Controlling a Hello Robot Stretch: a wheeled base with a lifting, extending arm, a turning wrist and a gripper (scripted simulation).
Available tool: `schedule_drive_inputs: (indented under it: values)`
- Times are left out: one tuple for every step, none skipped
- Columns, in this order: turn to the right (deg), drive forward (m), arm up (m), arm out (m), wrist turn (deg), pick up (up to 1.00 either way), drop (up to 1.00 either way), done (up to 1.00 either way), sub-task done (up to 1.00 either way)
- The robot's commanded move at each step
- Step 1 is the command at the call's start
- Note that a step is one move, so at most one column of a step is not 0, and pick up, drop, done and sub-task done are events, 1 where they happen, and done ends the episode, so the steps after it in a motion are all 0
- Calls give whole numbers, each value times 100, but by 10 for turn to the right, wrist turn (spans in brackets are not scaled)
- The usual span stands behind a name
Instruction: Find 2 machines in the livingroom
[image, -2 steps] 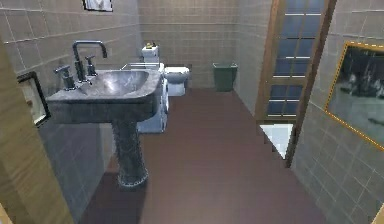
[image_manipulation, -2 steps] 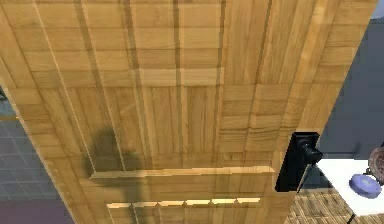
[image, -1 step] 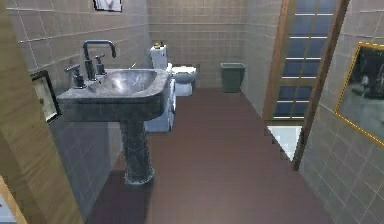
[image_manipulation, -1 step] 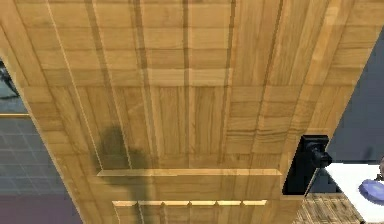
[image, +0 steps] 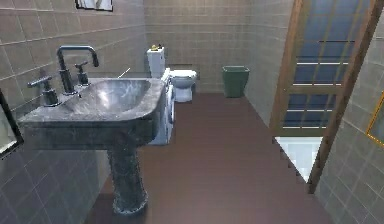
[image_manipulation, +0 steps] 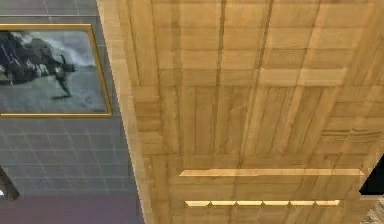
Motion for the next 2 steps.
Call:
schedule_drive_inputs:
  values:
    - [0, 30, 0, 0, 0, 0, 0, 0, 0]
    - [300, 0, 0, 0, 0, 0, 0, 0, 0]
